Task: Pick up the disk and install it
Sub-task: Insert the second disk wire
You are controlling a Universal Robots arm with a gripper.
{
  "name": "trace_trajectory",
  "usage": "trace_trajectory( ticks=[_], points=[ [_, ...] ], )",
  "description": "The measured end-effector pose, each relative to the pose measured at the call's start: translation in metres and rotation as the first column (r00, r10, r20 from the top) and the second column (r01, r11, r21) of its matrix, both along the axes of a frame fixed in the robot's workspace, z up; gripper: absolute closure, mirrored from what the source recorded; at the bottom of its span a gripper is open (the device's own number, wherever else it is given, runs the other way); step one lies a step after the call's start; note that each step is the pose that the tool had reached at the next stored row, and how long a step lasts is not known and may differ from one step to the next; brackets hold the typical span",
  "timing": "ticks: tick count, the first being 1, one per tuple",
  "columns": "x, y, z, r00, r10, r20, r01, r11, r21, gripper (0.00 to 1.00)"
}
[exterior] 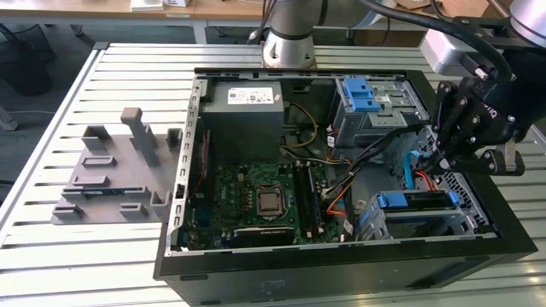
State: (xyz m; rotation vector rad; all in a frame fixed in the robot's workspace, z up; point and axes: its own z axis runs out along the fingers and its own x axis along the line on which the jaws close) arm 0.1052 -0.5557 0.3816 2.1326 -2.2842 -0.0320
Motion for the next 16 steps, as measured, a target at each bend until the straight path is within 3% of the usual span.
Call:
trace_trajectory(
  ticks=[7,12,16],
  points=[
    [-0.001,0.0063,0.0072,1.0,0.0,0.0,0.0,1.0,0.0001,0.89],
    [-0.0013,0.014,0.007,1.0,0.0,0.0,0.0,1.0,0.0,0.89],
    [-0.0015,0.0162,0.0043,1.0,0.0,0.0005,0.0,1.0,0.0002,0.89]
  ],
)
